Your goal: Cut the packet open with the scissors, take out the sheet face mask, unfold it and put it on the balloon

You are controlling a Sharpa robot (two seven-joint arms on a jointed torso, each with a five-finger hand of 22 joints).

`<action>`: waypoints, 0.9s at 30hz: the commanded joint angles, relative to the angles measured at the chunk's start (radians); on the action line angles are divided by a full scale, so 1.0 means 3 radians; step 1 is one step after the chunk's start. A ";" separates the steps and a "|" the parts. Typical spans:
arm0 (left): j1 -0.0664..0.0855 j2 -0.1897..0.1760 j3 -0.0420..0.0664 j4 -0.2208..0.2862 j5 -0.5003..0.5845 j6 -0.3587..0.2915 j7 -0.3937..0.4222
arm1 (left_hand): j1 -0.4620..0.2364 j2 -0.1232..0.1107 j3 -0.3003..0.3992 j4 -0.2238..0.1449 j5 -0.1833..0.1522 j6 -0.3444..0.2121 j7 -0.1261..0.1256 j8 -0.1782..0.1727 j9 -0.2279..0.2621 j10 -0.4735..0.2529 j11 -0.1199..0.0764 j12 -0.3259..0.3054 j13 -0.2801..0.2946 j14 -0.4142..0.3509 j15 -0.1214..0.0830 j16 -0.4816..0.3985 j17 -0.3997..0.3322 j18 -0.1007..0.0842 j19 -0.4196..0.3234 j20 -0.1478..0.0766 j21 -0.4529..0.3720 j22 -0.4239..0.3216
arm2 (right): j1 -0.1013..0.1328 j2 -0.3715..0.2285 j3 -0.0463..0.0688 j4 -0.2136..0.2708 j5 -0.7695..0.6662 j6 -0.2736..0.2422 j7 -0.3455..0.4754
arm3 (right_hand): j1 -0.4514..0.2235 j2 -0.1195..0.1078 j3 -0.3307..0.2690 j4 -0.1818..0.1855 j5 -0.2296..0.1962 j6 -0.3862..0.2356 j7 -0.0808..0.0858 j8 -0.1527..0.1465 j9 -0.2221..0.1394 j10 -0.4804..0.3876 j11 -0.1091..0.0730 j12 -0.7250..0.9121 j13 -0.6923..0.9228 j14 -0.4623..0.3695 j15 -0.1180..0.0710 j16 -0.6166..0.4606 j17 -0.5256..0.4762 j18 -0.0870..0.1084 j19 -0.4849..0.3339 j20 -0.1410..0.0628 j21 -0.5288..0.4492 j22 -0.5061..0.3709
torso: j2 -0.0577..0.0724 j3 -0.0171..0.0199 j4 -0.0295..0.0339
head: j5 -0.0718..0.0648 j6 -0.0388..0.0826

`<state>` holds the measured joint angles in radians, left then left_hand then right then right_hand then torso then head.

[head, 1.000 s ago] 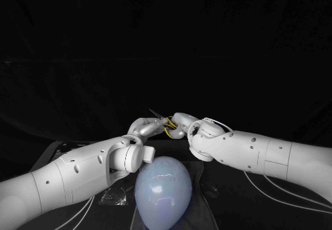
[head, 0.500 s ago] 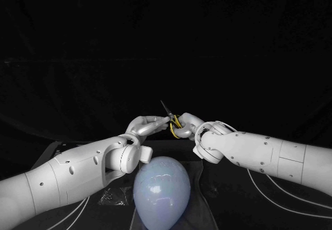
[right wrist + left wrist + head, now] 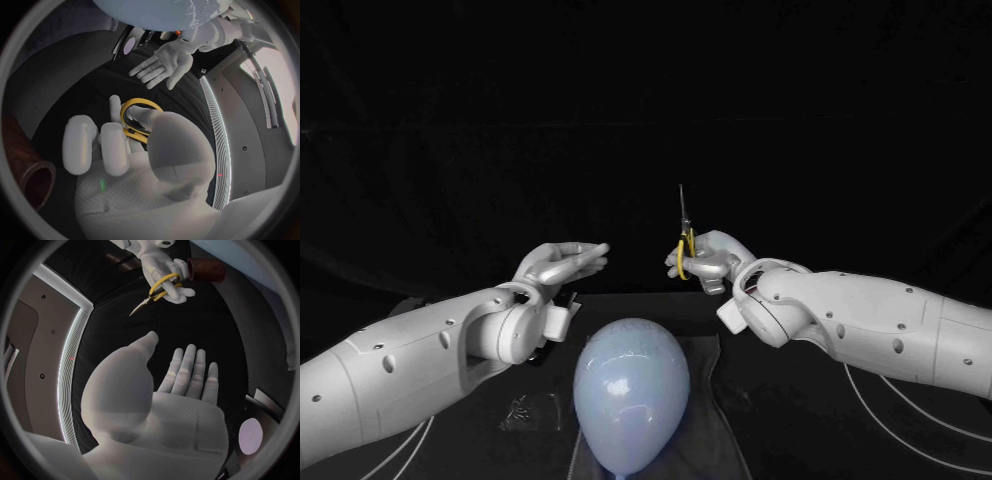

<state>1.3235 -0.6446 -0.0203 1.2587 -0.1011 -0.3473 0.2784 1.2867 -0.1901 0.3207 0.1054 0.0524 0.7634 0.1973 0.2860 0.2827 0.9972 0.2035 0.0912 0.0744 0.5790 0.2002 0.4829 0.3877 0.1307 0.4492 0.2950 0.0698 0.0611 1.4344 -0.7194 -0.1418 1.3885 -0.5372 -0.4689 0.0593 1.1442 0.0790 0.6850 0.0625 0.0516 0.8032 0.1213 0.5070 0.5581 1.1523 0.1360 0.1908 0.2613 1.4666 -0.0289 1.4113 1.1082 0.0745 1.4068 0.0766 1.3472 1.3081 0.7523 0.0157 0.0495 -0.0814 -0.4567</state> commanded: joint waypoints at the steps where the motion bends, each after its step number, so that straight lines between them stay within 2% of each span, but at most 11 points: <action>1: 0.0005 -0.0072 0.0002 0.0027 0.0054 0.0154 0.0092 | 0.0028 0.0002 -0.0024 0.0007 -0.0013 0.0026 0.0179 0.0015 0.0007 0.0027 0.0007 0.0013 0.0003 0.0007 -0.0014 0.0016 -0.0006 -0.0039 0.0030 -0.0002 0.0016 0.0005 | 0.0001 -0.0086 0.0002 0.0107 0.0696 0.0419 0.0463 | -0.0029 0.0046 0.0218 0.0207 -0.0010 -0.0024 -0.0002 0.0039 0.0012 0.1020 -0.0330 0.0049 0.0035 0.0063 -0.0017 -0.0024 -0.0008 -0.0027 -0.0024 -0.0006 -0.0007 0.0133 | -0.0001 -0.0001 0.0001 | -0.0023 0.0005; 4: 0.0004 -0.0173 0.0001 0.0047 0.0086 0.0199 0.0113 | 0.0068 0.0032 -0.0088 0.0027 -0.0013 0.0070 0.0161 0.0026 0.0011 0.0066 -0.0012 0.0032 0.0005 0.0056 -0.0038 0.0059 -0.0025 -0.0066 0.0166 -0.0003 0.0057 0.0023 | 0.0001 -0.0207 0.0001 0.0246 0.0945 0.0677 0.0540 | -0.0029 0.0050 0.0159 0.0198 -0.0008 -0.0028 -0.0023 0.0090 0.0036 0.1117 -0.0356 0.0150 0.0148 0.0062 -0.0036 -0.0029 -0.0010 -0.0029 -0.0017 -0.0019 -0.0002 0.0146 | -0.0002 -0.0003 0.0001 | -0.0041 0.0020; 6: 0.0004 -0.0233 0.0000 0.0056 0.0101 0.0249 0.0138 | 0.0106 0.0055 -0.0143 0.0043 -0.0014 0.0110 0.0130 0.0034 0.0014 0.0108 -0.0034 0.0042 0.0008 0.0140 -0.0074 0.0098 -0.0043 -0.0090 0.0437 -0.0004 0.0140 0.0064 | 0.0000 -0.0285 0.0000 0.0342 0.1109 0.0835 0.0568 | -0.0028 0.0054 0.0146 0.0197 -0.0009 -0.0030 -0.0029 0.0102 0.0041 0.1127 -0.0360 0.0175 0.0183 0.0061 -0.0041 -0.0033 -0.0015 -0.0029 -0.0016 -0.0024 -0.0002 0.0149 | -0.0001 -0.0003 0.0002 | -0.0043 0.0021; 8: 0.0004 -0.0297 0.0000 0.0066 0.0110 0.0319 0.0167 | 0.0142 0.0075 -0.0183 0.0055 -0.0012 0.0157 0.0094 0.0045 0.0017 0.0175 -0.0069 0.0058 0.0016 0.0240 -0.0108 0.0130 -0.0057 -0.0079 0.0675 -0.0011 0.0221 0.0100 | -0.0001 -0.0368 -0.0004 0.0443 0.1260 0.0993 0.0586 | -0.0027 0.0061 0.0123 0.0196 -0.0009 -0.0032 -0.0038 0.0123 0.0048 0.1140 -0.0369 0.0227 0.0253 0.0062 -0.0049 -0.0036 -0.0017 -0.0032 -0.0010 -0.0032 0.0002 0.0157 | -0.0002 -0.0004 0.0003 | -0.0054 0.0040; 10: 0.0004 -0.0340 0.0000 0.0074 0.0111 0.0384 0.0184 | 0.0153 0.0081 -0.0192 0.0058 -0.0013 0.0170 0.0085 0.0047 0.0018 0.0193 -0.0079 0.0062 0.0018 0.0261 -0.0116 0.0134 -0.0063 -0.0070 0.0706 -0.0013 0.0238 0.0106 | -0.0005 -0.0424 -0.0006 0.0506 0.1336 0.1086 0.0592 | -0.0027 0.0062 0.0102 0.0194 -0.0010 -0.0033 -0.0043 0.0137 0.0052 0.1143 -0.0376 0.0272 0.0316 0.0063 -0.0055 -0.0037 -0.0017 -0.0033 -0.0006 -0.0038 0.0004 0.0162 | -0.0003 -0.0006 0.0002 | -0.0075 0.0045; 12: 0.0004 -0.0399 -0.0001 0.0090 0.0099 0.0483 0.0203 | 0.0190 0.0098 -0.0225 0.0071 -0.0013 0.0205 0.0059 0.0047 0.0016 0.0250 -0.0106 0.0063 0.0020 0.0393 -0.0157 0.0161 -0.0077 0.0017 0.0916 -0.0020 0.0355 0.0148 | -0.0016 -0.0503 -0.0011 0.0586 0.1424 0.1199 0.0593 | -0.0030 0.0055 0.0054 0.0192 -0.0011 -0.0017 -0.0060 0.0160 0.0056 0.1162 -0.0388 0.0363 0.0426 0.0063 -0.0067 -0.0041 -0.0019 -0.0035 0.0000 -0.0048 0.0007 0.0170 | -0.0004 -0.0005 0.0001 | -0.0090 0.0046; 13: 0.0004 -0.0429 -0.0001 0.0102 0.0076 0.0538 0.0213 | 0.0229 0.0114 -0.0239 0.0076 -0.0010 0.0239 0.0038 0.0051 0.0015 0.0305 -0.0134 0.0068 0.0023 0.0526 -0.0190 0.0188 -0.0080 0.0096 0.1076 -0.0034 0.0443 0.0180 | -0.0027 -0.0541 -0.0014 0.0622 0.1461 0.1251 0.0591 | -0.0029 0.0060 0.0040 0.0191 -0.0014 -0.0016 -0.0060 0.0163 0.0054 0.1156 -0.0397 0.0396 0.0470 0.0062 -0.0070 -0.0044 -0.0024 -0.0035 0.0002 -0.0052 0.0007 0.0173 | -0.0003 -0.0005 0.0001 | -0.0092 0.0047; 15: 0.0004 -0.0485 -0.0002 0.0125 0.0019 0.0636 0.0228 | 0.0293 0.0131 -0.0250 0.0082 -0.0011 0.0274 0.0015 0.0043 0.0009 0.0362 -0.0159 0.0059 0.0021 0.0666 -0.0226 0.0193 -0.0091 0.0173 0.1250 -0.0041 0.0533 0.0208 | -0.0057 -0.0607 -0.0018 0.0685 0.1517 0.1333 0.0587 | -0.0030 0.0062 -0.0011 0.0191 -0.0011 -0.0002 -0.0074 0.0177 0.0049 0.1155 -0.0407 0.0524 0.0627 0.0063 -0.0082 -0.0048 -0.0025 -0.0036 0.0005 -0.0063 0.0004 0.0177 | -0.0003 -0.0005 0.0001 | -0.0095 0.0046; 19: 0.0003 -0.0587 -0.0006 0.0182 -0.0047 0.0762 0.0232 | 0.0407 0.0151 -0.0224 0.0114 -0.0009 0.0329 -0.0028 0.0014 -0.0009 0.0463 -0.0215 0.0035 0.0007 0.1088 -0.0324 0.0223 -0.0078 0.0184 0.1570 -0.0152 0.0691 0.0252 | -0.0140 -0.0710 -0.0022 0.0786 0.1598 0.1440 0.0587 | -0.0029 0.0058 -0.0119 0.0189 -0.0011 0.0031 -0.0097 0.0200 0.0038 0.1159 -0.0431 0.1601 0.1696 0.0077 -0.0111 -0.0034 0.0021 -0.0045 0.0029 -0.0082 0.0020 0.0209 | 0.0000 -0.0001 0.0003 | -0.0090 0.0032; 24: -0.0001 -0.0707 -0.0026 0.0252 -0.0107 0.0837 0.0226 | 0.0467 0.0164 -0.0179 0.0128 -0.0009 0.0353 -0.0034 0.0001 -0.0018 0.0500 -0.0227 0.0022 0.0000 0.1179 -0.0344 0.0198 -0.0078 0.0181 0.1630 -0.0182 0.0716 0.0253 | -0.0262 -0.0810 -0.0024 0.0868 0.1698 0.1504 0.0599 | -0.0038 0.0070 -0.0320 0.0239 -0.0006 0.0086 -0.0135 0.0297 0.0094 0.1080 -0.0458 0.2140 0.2280 0.0093 -0.0125 -0.0002 0.0102 -0.0047 0.0039 -0.0106 0.0022 0.0228 | 0.0002 0.0003 0.0004 | -0.0070 -0.0014; 27: -0.0008 -0.0755 -0.0044 0.0249 -0.0123 0.0852 0.0228 | 0.0492 0.0166 -0.0158 0.0132 -0.0009 0.0360 -0.0036 -0.0005 -0.0022 0.0507 -0.0229 0.0013 -0.0005 0.1198 -0.0348 0.0183 -0.0081 0.0180 0.1640 -0.0188 0.0718 0.0251 | -0.0317 -0.0845 -0.0025 0.0880 0.1757 0.1494 0.0612 | -0.0050 0.0019 -0.0462 0.0271 -0.0010 0.0132 -0.0165 0.0390 0.0167 0.1077 -0.0480 0.2416 0.2553 0.0093 -0.0140 0.0000 0.0108 -0.0040 0.0022 -0.0116 -0.0005 0.0213 | 0.0003 0.0002 0.0001 | -0.0054 -0.0040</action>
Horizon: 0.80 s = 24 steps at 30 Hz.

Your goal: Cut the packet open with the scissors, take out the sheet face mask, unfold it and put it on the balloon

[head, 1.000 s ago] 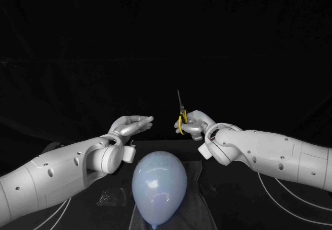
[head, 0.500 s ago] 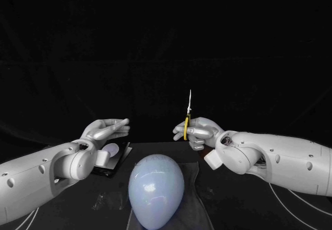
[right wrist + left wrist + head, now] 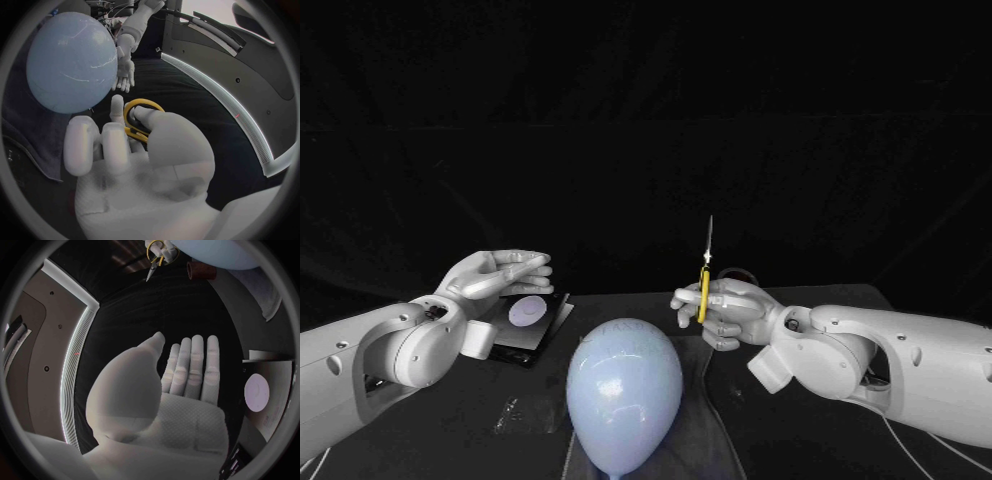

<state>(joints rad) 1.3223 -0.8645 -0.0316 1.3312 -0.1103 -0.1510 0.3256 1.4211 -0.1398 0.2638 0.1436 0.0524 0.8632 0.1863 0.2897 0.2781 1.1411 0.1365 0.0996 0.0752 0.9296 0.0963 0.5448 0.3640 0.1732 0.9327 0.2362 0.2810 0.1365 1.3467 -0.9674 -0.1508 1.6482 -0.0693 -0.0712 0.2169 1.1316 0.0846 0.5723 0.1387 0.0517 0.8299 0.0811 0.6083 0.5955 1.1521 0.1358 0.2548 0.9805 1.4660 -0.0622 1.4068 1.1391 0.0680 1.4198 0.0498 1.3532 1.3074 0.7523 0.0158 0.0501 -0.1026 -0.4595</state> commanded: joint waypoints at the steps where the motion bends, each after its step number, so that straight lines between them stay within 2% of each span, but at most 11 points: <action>1: -0.0007 -0.0033 -0.0011 0.0000 -0.0095 0.0199 0.0071 | 0.0057 -0.0004 0.0043 0.0005 -0.0009 0.0029 -0.0001 -0.0022 -0.0008 0.0029 -0.0007 -0.0021 -0.0010 0.0038 -0.0003 -0.0033 -0.0004 0.0038 0.0032 0.0004 0.0015 -0.0001 | -0.0037 -0.0026 0.0005 0.0013 0.0214 0.0159 0.0089 | 0.0018 0.0020 -0.0162 0.0045 -0.0007 0.0020 -0.0044 0.0114 0.0111 0.1107 -0.0498 0.2572 0.0491 0.0095 -0.0046 0.0021 0.0031 -0.0012 -0.0048 -0.0033 -0.0066 0.0188 | 0.0003 0.0001 -0.0003 | 0.0020 -0.0038; 2: -0.0013 -0.0045 -0.0016 -0.0012 -0.0098 0.0198 0.0072 | 0.0057 -0.0004 0.0043 0.0005 -0.0009 0.0029 -0.0001 -0.0022 -0.0008 0.0029 -0.0007 -0.0021 -0.0010 0.0038 -0.0003 -0.0033 -0.0004 0.0038 0.0032 0.0004 0.0015 -0.0001 | -0.0050 -0.0035 0.0004 0.0011 0.0231 0.0148 0.0089 | 0.0032 0.0030 -0.0212 0.0070 -0.0005 0.0019 -0.0060 0.0167 0.0165 0.1167 -0.0494 0.3027 0.0876 0.0104 -0.0056 0.0043 0.0095 -0.0003 -0.0075 -0.0038 -0.0109 0.0157 | 0.0004 0.0002 -0.0004 | 0.0022 -0.0045; 3: -0.0019 -0.0055 -0.0021 -0.0026 -0.0100 0.0196 0.0073 | 0.0063 -0.0004 0.0049 0.0006 -0.0009 0.0030 -0.0001 -0.0024 -0.0009 0.0030 -0.0007 -0.0023 -0.0011 0.0042 -0.0003 -0.0037 -0.0004 0.0038 0.0034 0.0003 0.0015 -0.0002 | -0.0063 -0.0044 0.0004 0.0008 0.0244 0.0135 0.0089 | 0.0034 0.0035 -0.0266 0.0105 0.0006 0.0021 -0.0054 0.0228 0.0227 0.1209 -0.0525 0.3361 0.1157 0.0134 -0.0047 0.0102 0.0238 0.0000 -0.0076 -0.0049 -0.0114 0.0158 | 0.0005 0.0001 -0.0004 | 0.0023 -0.0051; 4: -0.0025 -0.0065 -0.0025 -0.0039 -0.0102 0.0192 0.0074 | 0.0063 -0.0004 0.0049 0.0006 -0.0009 0.0030 -0.0001 -0.0024 -0.0009 0.0030 -0.0007 -0.0023 -0.0011 0.0042 -0.0003 -0.0037 -0.0004 0.0038 0.0034 0.0003 0.0015 -0.0002 | -0.0073 -0.0051 0.0004 0.0005 0.0254 0.0124 0.0088 | 0.0037 0.0047 -0.0285 0.0123 0.0004 0.0016 -0.0067 0.0255 0.0257 0.1248 -0.0512 0.3615 0.1362 0.0174 -0.0053 0.0187 0.0453 0.0003 -0.0083 -0.0051 -0.0126 0.0150 | 0.0006 0.0001 -0.0002 | 0.0023 -0.0057; 5: -0.0028 -0.0071 -0.0027 -0.0047 -0.0103 0.0190 0.0074 | 0.0063 -0.0004 0.0049 0.0006 -0.0009 0.0030 -0.0001 -0.0024 -0.0009 0.0030 -0.0007 -0.0023 -0.0011 0.0042 -0.0003 -0.0037 -0.0004 0.0038 0.0034 0.0003 0.0015 -0.0002 | -0.0079 -0.0055 0.0003 0.0003 0.0258 0.0116 0.0089 | 0.0026 0.0071 -0.0349 0.0190 0.0010 0.0016 -0.0078 0.0354 0.0357 0.1310 -0.0515 0.4002 0.1673 0.0207 -0.0054 0.0268 0.0647 0.0003 -0.0084 -0.0053 -0.0132 0.0150 | 0.0006 0.0000 -0.0001 | 0.0024 -0.0062; 8: -0.0042 -0.0090 -0.0035 -0.0082 -0.0105 0.0175 0.0072 | 0.0068 -0.0003 0.0055 0.0009 -0.0009 0.0031 -0.0001 -0.0026 -0.0011 0.0031 -0.0007 -0.0027 -0.0012 0.0047 -0.0004 -0.0042 -0.0005 0.0037 0.0036 0.0002 0.0016 -0.0003 | -0.0097 -0.0068 0.0002 0.0001 0.0271 0.0071 0.0102 | 0.0093 0.0122 -0.0448 0.0272 -0.0014 -0.0103 -0.0089 0.0508 0.0579 0.1381 -0.0512 0.4344 0.1938 0.0284 -0.0047 0.0442 0.1113 -0.0011 -0.0041 -0.0058 -0.0082 0.0209 | 0.0009 0.0000 0.0001 | 0.0026 -0.0081; 11: -0.0050 -0.0101 -0.0039 -0.0112 -0.0106 0.0163 0.0071 | 0.0068 -0.0003 0.0056 0.0010 -0.0009 0.0032 -0.0001 -0.0027 -0.0011 0.0031 -0.0007 -0.0027 -0.0013 0.0047 -0.0004 -0.0043 -0.0005 0.0037 0.0036 0.0002 0.0016 -0.0003 | -0.0106 -0.0075 0.0002 0.0003 0.0271 0.0039 0.0108 | 0.0124 0.0152 -0.0453 0.0272 -0.0012 -0.0124 -0.0084 0.0536 0.0633 0.1396 -0.0512 0.4387 0.1968 0.0343 -0.0047 0.0538 0.1411 -0.0028 -0.0001 -0.0051 -0.0020 0.0266 | 0.0006 -0.0001 0.0002 | 0.0026 -0.0101; 17: -0.0057 -0.0109 -0.0044 -0.0212 -0.0233 0.0160 0.0094 | 0.0079 -0.0002 0.0071 0.0016 -0.0009 0.0033 0.0002 -0.0033 -0.0014 0.0031 -0.0005 -0.0036 -0.0016 0.0051 -0.0003 -0.0056 -0.0007 0.0035 0.0036 0.0000 0.0014 -0.0005 | -0.0114 -0.0084 0.0001 0.0013 0.0262 0.0025 0.0116 | 0.0150 0.0172 -0.0458 0.0267 -0.0009 -0.0145 -0.0080 0.0548 0.0679 0.1396 -0.0505 0.4387 0.1968 0.0349 -0.0040 0.0547 0.1439 -0.0039 0.0029 -0.0045 0.0026 0.0310 | 0.0000 -0.0001 0.0000 | 0.0045 -0.0127; 20: -0.0063 -0.0107 -0.0056 -0.0315 -0.0438 0.0164 0.0132 | 0.0069 -0.0062 0.0058 0.0034 -0.0010 0.0017 0.0014 -0.0056 -0.0025 0.0002 0.0011 -0.0068 -0.0024 0.0046 0.0011 -0.0091 -0.0011 0.0030 0.0020 0.0006 0.0002 -0.0016 | -0.0115 -0.0095 0.0001 0.0023 0.0258 0.0027 0.0117 | 0.0156 0.0177 -0.0456 0.0264 -0.0009 -0.0150 -0.0079 0.0546 0.0685 0.1396 -0.0504 0.4387 0.1968 0.0349 -0.0038 0.0547 0.1439 -0.0040 0.0031 -0.0044 0.0030 0.0315 | 0.0000 0.0003 0.0000 | 0.0060 -0.0131; 22: -0.0079 -0.0108 -0.0064 -0.0375 -0.0549 0.0144 0.0155 | 0.0064 -0.0082 0.0049 0.0040 -0.0010 0.0017 0.0014 -0.0060 -0.0027 -0.0001 0.0014 -0.0072 -0.0023 0.0042 0.0015 -0.0101 -0.0012 0.0029 0.0012 0.0009 -0.0004 -0.0020 | -0.0116 -0.0104 0.0001 0.0030 0.0254 0.0026 0.0117 | 0.0158 0.0178 -0.0455 0.0262 -0.0009 -0.0152 -0.0079 0.0545 0.0686 0.1396 -0.0504 0.4387 0.1968 0.0349 -0.0038 0.0547 0.1439 -0.0040 0.0030 -0.0043 0.0029 0.0314 | 0.0001 0.0002 0.0000 | 0.0081 -0.0133; 24: -0.0105 -0.0108 -0.0071 -0.0452 -0.0685 0.0101 0.0179 | 0.0059 -0.0100 0.0040 0.0044 -0.0010 0.0014 0.0017 -0.0066 -0.0029 0.0003 0.0015 -0.0073 -0.0021 0.0043 0.0017 -0.0106 -0.0010 0.0029 0.0008 0.0011 -0.0007 -0.0023 | -0.0116 -0.0115 0.0001 0.0035 0.0248 0.0024 0.0115 | 0.0169 0.0183 -0.0449 0.0253 -0.0009 -0.0158 -0.0078 0.0542 0.0691 0.1396 -0.0503 0.4387 0.1968 0.0349 -0.0037 0.0547 0.1439 -0.0041 0.0033 -0.0042 0.0034 0.0319 | 0.0004 0.0000 -0.0001 | 0.0143 -0.0136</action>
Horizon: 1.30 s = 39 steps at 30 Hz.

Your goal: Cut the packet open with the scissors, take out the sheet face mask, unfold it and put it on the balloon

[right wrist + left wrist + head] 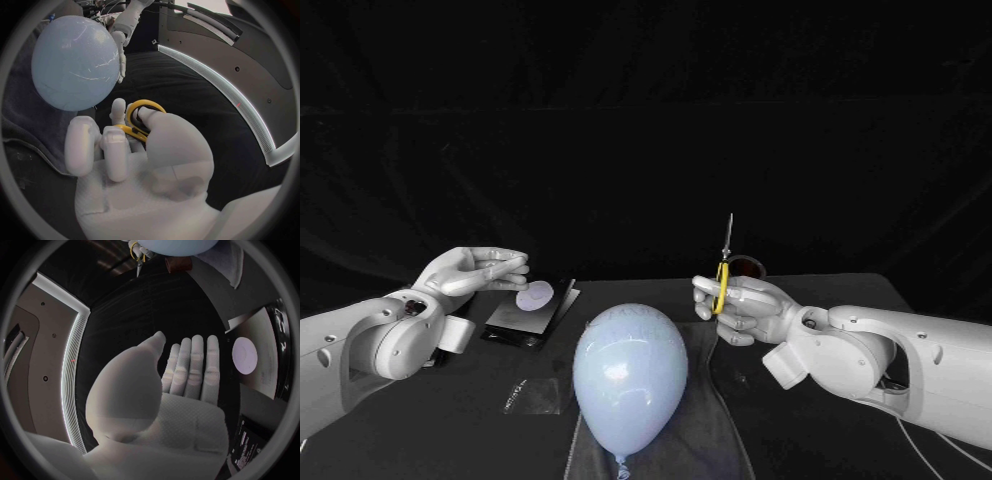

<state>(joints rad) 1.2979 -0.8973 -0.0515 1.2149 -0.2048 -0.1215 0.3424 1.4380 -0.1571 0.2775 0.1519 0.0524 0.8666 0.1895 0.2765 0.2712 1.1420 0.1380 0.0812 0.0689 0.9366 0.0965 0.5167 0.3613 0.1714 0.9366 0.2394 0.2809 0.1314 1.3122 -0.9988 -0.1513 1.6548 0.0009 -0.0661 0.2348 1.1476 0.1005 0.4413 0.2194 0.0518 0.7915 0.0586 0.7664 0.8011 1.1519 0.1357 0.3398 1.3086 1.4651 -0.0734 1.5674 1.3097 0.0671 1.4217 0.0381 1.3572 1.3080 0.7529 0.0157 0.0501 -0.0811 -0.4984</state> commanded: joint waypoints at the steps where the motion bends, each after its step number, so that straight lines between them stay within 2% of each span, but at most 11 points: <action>1: -0.0032 0.0002 -0.0007 -0.0092 -0.0420 -0.0013 0.0129 | 0.0000 -0.0058 -0.0015 0.0019 -0.0010 -0.0006 0.0014 -0.0030 -0.0009 0.0008 0.0011 -0.0009 0.0002 0.0023 0.0017 -0.0015 0.0001 0.0036 -0.0006 0.0002 -0.0008 -0.0007 | -0.0001 -0.0014 0.0003 0.0014 0.0011 0.0006 0.0055 | 0.0116 0.0130 -0.0012 -0.0017 -0.0009 -0.0030 -0.0003 0.0015 0.0006 0.1396 -0.0502 0.4103 0.0874 0.0352 0.0000 0.0011 0.0870 -0.0038 0.0027 -0.0003 0.0021 0.0318 | 0.0001 -0.0001 -0.0002 | 0.0103 -0.0009; 3: -0.0050 0.0003 -0.0013 -0.0150 -0.0529 -0.0046 0.0135 | -0.0005 -0.0075 -0.0027 0.0027 -0.0010 -0.0019 0.0023 -0.0042 -0.0013 0.0030 0.0012 0.0002 0.0009 0.0037 0.0016 -0.0012 0.0009 0.0038 -0.0001 0.0003 -0.0005 -0.0008 | -0.0001 -0.0023 0.0003 0.0016 0.0002 0.0003 0.0052 | 0.0120 0.0131 -0.0010 -0.0020 -0.0009 -0.0032 -0.0003 0.0014 0.0007 0.1396 -0.0502 0.4103 0.0874 0.0352 0.0000 0.0011 0.0870 -0.0039 0.0030 -0.0003 0.0026 0.0322 | 0.0000 -0.0002 -0.0002 | 0.0140 -0.0012; 6: -0.0072 0.0003 -0.0020 -0.0220 -0.0643 -0.0091 0.0133 | -0.0016 -0.0093 -0.0051 0.0049 -0.0010 -0.0014 0.0023 -0.0050 -0.0015 0.0070 0.0002 0.0025 0.0022 0.0111 -0.0002 0.0036 0.0044 0.0043 0.0042 -0.0008 0.0023 0.0001 | -0.0001 -0.0036 0.0003 0.0020 -0.0018 0.0013 0.0046 | 0.0129 0.0129 -0.0007 -0.0031 -0.0009 -0.0035 -0.0002 0.0011 0.0011 0.1396 -0.0502 0.4103 0.0874 0.0352 0.0001 0.0011 0.0870 -0.0040 0.0033 -0.0002 0.0030 0.0327 | -0.0002 -0.0003 -0.0001 | 0.0248 -0.0023; 9: -0.0084 0.0003 -0.0025 -0.0262 -0.0693 -0.0117 0.0126 | -0.0020 -0.0104 -0.0077 0.0078 -0.0010 -0.0005 0.0012 -0.0058 -0.0015 0.0098 -0.0012 0.0045 0.0033 0.0183 -0.0026 0.0109 0.0095 0.0043 0.0097 -0.0032 0.0065 0.0016 | -0.0001 -0.0045 0.0003 0.0020 -0.0042 0.0021 0.0040 | 0.0141 0.0084 -0.0022 -0.0056 -0.0010 -0.0037 -0.0002 0.0001 0.0014 0.1396 -0.0501 0.4103 0.0874 0.0352 0.0002 0.0011 0.0870 -0.0043 0.0042 -0.0001 0.0044 0.0339 | 0.0000 -0.0005 0.0002 | 0.0248 -0.0026; 12: -0.0095 0.0005 -0.0030 -0.0299 -0.0724 -0.0140 0.0112 | -0.0029 -0.0111 -0.0096 0.0096 -0.0010 0.0002 0.0008 -0.0060 -0.0014 0.0101 -0.0016 0.0049 0.0036 0.0199 -0.0032 0.0137 0.0117 0.0042 0.0113 -0.0040 0.0080 0.0022 | -0.0001 -0.0048 0.0003 0.0011 -0.0065 0.0021 0.0030 | 0.0152 -0.0037 -0.0080 -0.0093 -0.0010 -0.0006 -0.0011 -0.0006 0.0017 0.1396 -0.0507 0.4103 0.0874 0.0352 -0.0001 0.0011 0.0870 -0.0049 0.0058 -0.0001 0.0067 0.0360 | -0.0001 -0.0008 0.0004 | 0.0246 -0.0026; 15: -0.0103 0.0020 -0.0036 -0.0361 -0.0750 -0.0168 0.0104 | -0.0047 -0.0128 -0.0128 0.0118 -0.0010 0.0000 0.0009 -0.0066 -0.0015 0.0101 -0.0016 0.0052 0.0040 0.0212 -0.0036 0.0167 0.0141 0.0041 0.0127 -0.0048 0.0094 0.0027 | -0.0001 -0.0048 0.0003 0.0007 -0.0080 0.0021 0.0023 | 0.0155 -0.0045 -0.0084 -0.0096 -0.0010 -0.0001 -0.0013 -0.0008 0.0017 0.1396 -0.0509 0.4103 0.0874 0.0352 -0.0003 0.0011 0.0870 -0.0050 0.0061 -0.0002 0.0072 0.0365 | -0.0002 -0.0007 0.0001 | 0.0385 -0.0042; 17: -0.0108 0.0035 -0.0043 -0.0412 -0.0798 -0.0202 0.0103 | -0.0076 -0.0155 -0.0172 0.0142 -0.0010 -0.0003 0.0007 -0.0071 -0.0015 0.0095 -0.0015 0.0051 0.0042 0.0208 -0.0035 0.0185 0.0159 0.0039 0.0129 -0.0051 0.0101 0.0029 | -0.0001 -0.0049 0.0003 0.0007 -0.0087 0.0018 0.0021 | 0.0155 -0.0045 -0.0084 -0.0096 -0.0010 -0.0001 -0.0013 -0.0008 0.0017 0.1396 -0.0509 0.4103 0.0874 0.0352 -0.0003 0.0011 0.0870 -0.0050 0.0061 -0.0002 0.0072 0.0365 | -0.0003 -0.0004 0.0001 | 0.0445 -0.0052; 25: -0.0129 0.0120 -0.0065 -0.0594 -0.1201 -0.0464 0.0033 | -0.0062 -0.0157 -0.0411 0.0234 -0.0009 -0.0013 0.0047 -0.0089 -0.0007 -0.0007 0.0026 0.0073 0.0068 -0.0049 0.0021 0.0310 0.0279 0.0023 -0.0026 0.0001 0.0068 0.0016 | -0.0001 -0.0060 0.0003 0.0010 -0.0133 -0.0001 0.0006 | 0.0166 -0.0032 -0.0078 -0.0095 -0.0009 0.0015 -0.0018 -0.0017 0.0014 0.1396 -0.0513 0.4103 0.0874 0.0352 -0.0006 0.0011 0.0870 -0.0048 0.0057 -0.0004 0.0066 0.0362 | 0.0000 -0.0006 -0.0003 | 0.0588 -0.0112; 31: -0.0133 0.0191 -0.0065 -0.0674 -0.1377 -0.0644 -0.0157 | 0.0012 -0.0105 -0.0639 0.0320 -0.0011 -0.0063 0.0081 -0.0076 0.0010 -0.0076 0.0053 0.0186 0.0131 -0.0172 0.0044 0.0466 0.0373 0.0031 -0.0077 0.0024 0.0092 0.0029 | 0.0000 -0.0061 0.0003 0.0008 -0.0190 -0.0025 -0.0007 | 0.0171 -0.0025 -0.0074 -0.0096 -0.0009 0.0019 -0.0019 -0.0021 0.0012 0.1396 -0.0514 0.4103 0.0874 0.0352 -0.0007 0.0011 0.0870 -0.0048 0.0056 -0.0005 0.0065 0.0361 | -0.0001 -0.0007 0.0002 | 0.0685 -0.0162; 36: -0.0133 0.0271 -0.0061 -0.0721 -0.1549 -0.0699 -0.0363 | 0.0016 -0.0083 -0.1085 0.0467 -0.0005 -0.0309 0.0082 -0.0093 0.0019 -0.0251 0.0058 0.0353 0.0231 -0.0216 0.0043 0.0700 0.0496 0.0031 -0.0079 0.0023 0.0152 0.0061 | 0.0000 -0.0060 0.0003 0.0006 -0.0240 -0.0037 -0.0018 | 0.0174 -0.0022 -0.0072 -0.0097 -0.0009 0.0021 -0.0020 -0.0023 0.0012 0.1396 -0.0515 0.4103 0.0874 0.0351 -0.0008 0.0010 0.0866 -0.0047 0.0055 -0.0005 0.0063 0.0360 | 0.0004 -0.0011 0.0006 | 0.0793 -0.0203; 39: -0.0128 0.0347 -0.0054 -0.0782 -0.1647 -0.0712 -0.0543 | 0.0052 -0.0073 -0.1323 0.0472 -0.0001 -0.0595 0.0076 0.0020 0.0080 -0.0485 0.0072 0.0569 0.0359 -0.0352 0.0055 0.0867 0.0577 0.0025 -0.0133 0.0027 0.0196 0.0090 | 0.0000 -0.0057 0.0003 0.0003 -0.0269 -0.0039 -0.0026 | 0.0179 -0.0018 -0.0068 -0.0100 -0.0009 0.0023 -0.0021 -0.0026 0.0011 0.1396 -0.0516 0.4103 0.0874 0.0351 -0.0009 0.0010 0.0865 -0.0046 0.0053 -0.0006 0.0059 0.0358 | 0.0003 -0.0012 0.0002 | 0.0857 -0.0228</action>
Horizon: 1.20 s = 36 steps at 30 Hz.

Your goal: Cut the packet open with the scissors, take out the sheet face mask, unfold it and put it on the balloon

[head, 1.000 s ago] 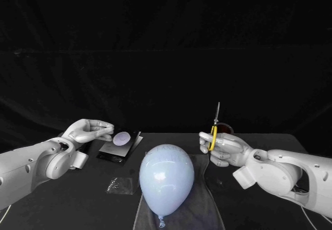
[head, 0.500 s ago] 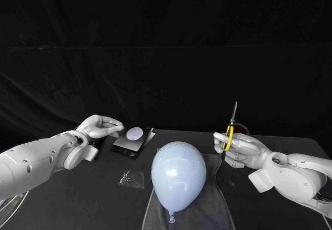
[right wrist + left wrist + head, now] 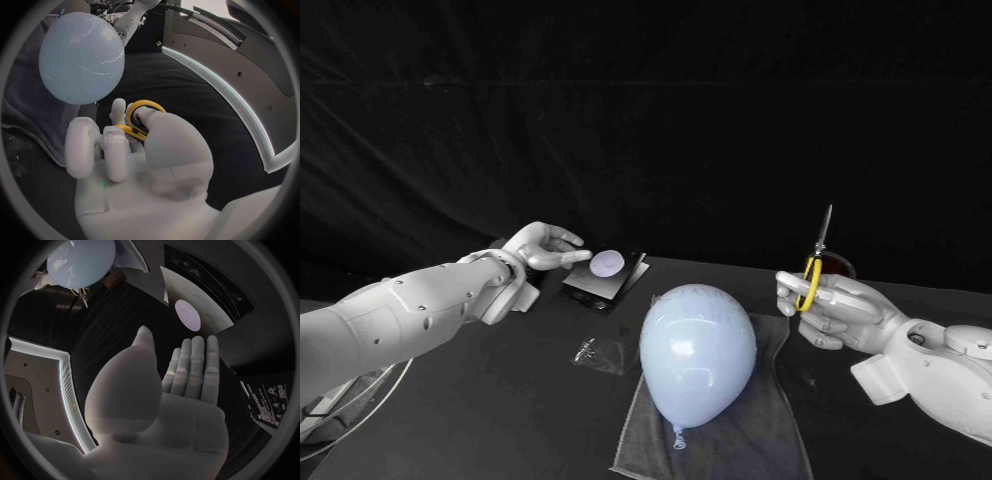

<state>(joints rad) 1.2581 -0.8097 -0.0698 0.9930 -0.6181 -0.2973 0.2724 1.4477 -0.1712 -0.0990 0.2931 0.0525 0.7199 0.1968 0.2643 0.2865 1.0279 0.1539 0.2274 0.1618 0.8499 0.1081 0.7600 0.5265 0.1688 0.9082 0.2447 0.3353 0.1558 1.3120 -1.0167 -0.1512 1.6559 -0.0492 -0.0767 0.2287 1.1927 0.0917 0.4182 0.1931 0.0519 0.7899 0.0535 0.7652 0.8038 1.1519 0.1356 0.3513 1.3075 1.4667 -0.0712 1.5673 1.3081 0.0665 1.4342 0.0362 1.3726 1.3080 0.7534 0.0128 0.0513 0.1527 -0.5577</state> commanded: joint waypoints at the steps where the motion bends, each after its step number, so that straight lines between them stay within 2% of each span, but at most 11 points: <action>1: 0.0007 0.0078 0.0008 -0.0067 -0.0302 -0.0120 -0.0354 | -0.0005 -0.0074 -0.0101 0.0011 -0.0004 -0.0190 0.0093 0.0092 0.0045 -0.0237 0.0054 0.0095 0.0063 -0.0153 0.0052 0.0048 0.0024 0.0022 -0.0094 0.0026 -0.0006 0.0001 | 0.0001 0.0004 0.0003 -0.0001 -0.0108 -0.0005 -0.0007 | 0.0028 0.0011 0.0009 -0.0012 -0.0009 0.0029 -0.0004 -0.0022 0.0002 0.1396 -0.0516 0.4065 0.0878 0.0346 -0.0016 0.0010 0.0870 -0.0044 0.0011 0.0001 0.0008 0.0358 | -0.0001 -0.0001 -0.0002 | 0.0088 -0.0038; 3: 0.0013 0.0180 0.0011 -0.0185 -0.0460 -0.0114 -0.0510 | -0.0046 -0.0155 -0.0157 0.0013 -0.0006 -0.0351 0.0161 0.0229 0.0114 -0.0493 0.0129 0.0192 0.0119 -0.0388 0.0133 0.0010 0.0001 0.0002 -0.0247 0.0079 -0.0079 -0.0031 | 0.0001 0.0011 0.0003 -0.0004 -0.0129 -0.0009 -0.0014 | 0.0028 0.0011 0.0009 -0.0012 -0.0009 0.0029 -0.0004 -0.0022 0.0002 0.1396 -0.0516 0.4065 0.0878 0.0346 -0.0016 0.0010 0.0870 -0.0044 0.0011 0.0001 0.0008 0.0358 | -0.0002 0.0000 0.0002 | 0.0114 -0.0051; 4: 0.0015 0.0216 0.0011 -0.0225 -0.0516 -0.0119 -0.0556 | -0.0045 -0.0168 -0.0167 0.0035 0.0002 -0.0476 0.0201 0.0430 0.0207 -0.0639 0.0164 0.0407 0.0219 -0.0468 0.0188 0.0065 -0.0004 0.0032 -0.0295 0.0113 -0.0095 -0.0041 | 0.0001 0.0014 0.0003 -0.0005 -0.0134 -0.0010 -0.0016 | 0.0028 0.0011 0.0009 -0.0012 -0.0009 0.0029 -0.0004 -0.0022 0.0002 0.1396 -0.0516 0.4065 0.0878 0.0346 -0.0016 0.0010 0.0870 -0.0044 0.0011 0.0001 0.0008 0.0358 | -0.0002 0.0002 0.0001 | 0.0128 -0.0054; 6: 0.0018 0.0307 0.0012 -0.0322 -0.0667 -0.0129 -0.0670 | -0.0051 -0.0183 -0.0176 0.0019 0.0002 -0.0501 0.0211 0.0485 0.0229 -0.0697 0.0171 0.0451 0.0238 -0.0498 0.0174 0.0066 -0.0013 0.0027 -0.0308 0.0121 -0.0100 -0.0043 | 0.0001 0.0016 0.0003 -0.0005 -0.0149 -0.0012 -0.0020 | 0.0028 0.0011 0.0009 -0.0012 -0.0009 0.0029 -0.0004 -0.0022 0.0002 0.1396 -0.0516 0.4065 0.0878 0.0346 -0.0016 0.0010 0.0870 -0.0044 0.0011 0.0001 0.0008 0.0358 | 0.0002 0.0002 -0.0001 | 0.0151 -0.0059; 7: 0.0018 0.0334 0.0013 -0.0350 -0.0716 -0.0129 -0.0707 | -0.0057 -0.0187 -0.0178 0.0019 0.0003 -0.0504 0.0236 0.0572 0.0261 -0.0749 0.0185 0.0528 0.0267 -0.0520 0.0184 0.0079 -0.0024 0.0026 -0.0320 0.0126 -0.0101 -0.0045 | 0.0001 0.0017 0.0003 -0.0005 -0.0153 -0.0013 -0.0021 | 0.0029 0.0012 0.0009 -0.0013 -0.0009 0.0029 -0.0004 -0.0022 0.0002 0.1396 -0.0516 0.4065 0.0878 0.0345 -0.0016 0.0009 0.0867 -0.0044 0.0010 0.0001 0.0007 0.0357 | 0.0001 0.0001 -0.0002 | 0.0154 -0.0060; 9: 0.0022 0.0422 0.0013 -0.0446 -0.0879 -0.0119 -0.0830 | -0.0078 -0.0220 -0.0201 0.0025 0.0012 -0.0547 0.0247 0.0652 0.0287 -0.0839 0.0201 0.0604 0.0292 -0.0567 0.0199 0.0084 -0.0045 0.0015 -0.0359 0.0133 -0.0118 -0.0054 | 0.0001 0.0018 0.0003 -0.0005 -0.0163 -0.0016 -0.0026 | 0.0033 0.0014 0.0011 -0.0015 -0.0009 0.0030 -0.0004 -0.0024 0.0002 0.1396 -0.0516 0.4065 0.0878 0.0343 -0.0016 0.0007 0.0858 -0.0043 0.0009 0.0000 0.0005 0.0355 | 0.0003 -0.0001 0.0000 | 0.0168 -0.0067; 10: 0.0023 0.0467 0.0013 -0.0497 -0.0953 -0.0111 -0.0887 | -0.0100 -0.0279 -0.0249 0.0024 0.0007 -0.0565 0.0253 0.0672 0.0292 -0.0892 0.0210 0.0610 0.0292 -0.0599 0.0208 0.0074 -0.0055 0.0007 -0.0378 0.0137 -0.0128 -0.0059 | 0.0001 0.0019 0.0003 -0.0005 -0.0169 -0.0018 -0.0028 | 0.0033 0.0014 0.0011 -0.0015 -0.0009 0.0030 -0.0004 -0.0024 0.0002 0.1396 -0.0516 0.4065 0.0878 0.0343 -0.0016 0.0007 0.0858 -0.0043 0.0009 0.0000 0.0005 0.0355 | 0.0001 0.0000 -0.0001 | 0.0180 -0.0070; 13: 0.0028 0.0582 0.0013 -0.0630 -0.1135 -0.0103 -0.1010 | -0.0148 -0.0343 -0.0300 0.0026 0.0008 -0.0633 0.0272 0.0738 0.0308 -0.1001 0.0231 0.0669 0.0302 -0.0667 0.0232 0.0068 -0.0084 -0.0008 -0.0421 0.0141 -0.0150 -0.0071 | 0.0001 0.0018 0.0003 -0.0004 -0.0186 -0.0026 -0.0035 | 0.0035 0.0016 0.0013 -0.0016 -0.0009 0.0031 -0.0005 -0.0025 0.0001 0.1396 -0.0517 0.4065 0.0878 0.0343 -0.0017 0.0007 0.0860 -0.0042 0.0006 0.0000 0.0000 0.0352 | -0.0001 0.0004 -0.0006 | 0.0204 -0.0075; 19: 0.0045 0.0729 0.0013 -0.0791 -0.1330 -0.0125 -0.1121 | -0.0177 -0.0377 -0.0332 0.0027 0.0010 -0.0718 0.0282 0.0819 0.0324 -0.1112 0.0248 0.0758 0.0317 -0.0772 0.0256 0.0055 -0.0123 -0.0039 -0.0485 0.0144 -0.0186 -0.0090 | 0.0002 0.0011 0.0003 0.0000 -0.0204 -0.0043 -0.0046 | 0.0037 0.0017 0.0014 -0.0017 -0.0009 0.0032 -0.0005 -0.0026 0.0001 0.1396 -0.0517 0.4065 0.0878 0.0344 -0.0017 0.0008 0.0862 -0.0042 0.0005 0.0000 0.0000 0.0352 | 0.0001 0.0004 -0.0012 | 0.0228 -0.0078; 28: 0.0116 0.0804 0.0012 -0.0808 -0.1559 -0.0120 -0.1249 | -0.0228 -0.0413 -0.0369 0.0030 0.0004 -0.0804 0.0296 0.0904 0.0336 -0.1219 0.0267 0.0867 0.0337 -0.0883 0.0284 0.0047 -0.0167 -0.0075 -0.0558 0.0142 -0.0231 -0.0114 | 0.0006 -0.0005 0.0003 0.0006 -0.0230 -0.0076 -0.0059 | 0.0038 0.0018 0.0015 -0.0018 -0.0009 0.0033 -0.0005 -0.0027 0.0001 0.1396 -0.0517 0.4065 0.0878 0.0343 -0.0017 0.0006 0.0857 -0.0041 0.0002 0.0000 -0.0005 0.0349 | -0.0002 0.0008 -0.0001 | 0.0210 -0.0098; 36: 0.0169 0.0855 0.0000 -0.0792 -0.1844 0.0173 -0.1580 | -0.0406 -0.0432 -0.0389 0.0034 0.0002 -0.0874 0.0309 0.0966 0.0344 -0.1313 0.0278 0.0976 0.0370 -0.0854 0.0286 0.0168 -0.0145 -0.0057 -0.0541 0.0134 -0.0222 -0.0113 | 0.0006 0.0002 0.0003 0.0000 -0.0256 -0.0090 -0.0064 | 0.0040 0.0018 0.0016 -0.0020 -0.0009 0.0035 -0.0005 -0.0028 0.0001 0.1396 -0.0518 0.4065 0.0878 0.0342 -0.0018 0.0005 0.0852 -0.0039 -0.0002 -0.0001 -0.0010 0.0344 | -0.0004 0.0006 -0.0009 | 0.0208 -0.0106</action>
<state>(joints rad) 1.3073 -0.5584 -0.0692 0.7526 -1.0970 -0.3099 -0.1240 1.3366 -0.2998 -0.2123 0.3022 0.0525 0.4652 0.1576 0.5494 0.3883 0.6411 0.2370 0.5144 0.2702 0.5896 0.1932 0.8043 0.4794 0.1390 0.7433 0.2890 0.2624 0.1207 1.3130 -1.0167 -0.1512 1.6550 -0.1112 -0.1020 0.2080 1.1956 0.0945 0.4209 0.1902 0.0518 0.7946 0.0526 0.7602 0.8023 1.1519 0.1356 0.3552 1.3074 1.4684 -0.0693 1.5657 1.3081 0.0660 1.4338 0.0362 1.3724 1.3080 0.7527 0.0151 0.0499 0.2153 -0.5894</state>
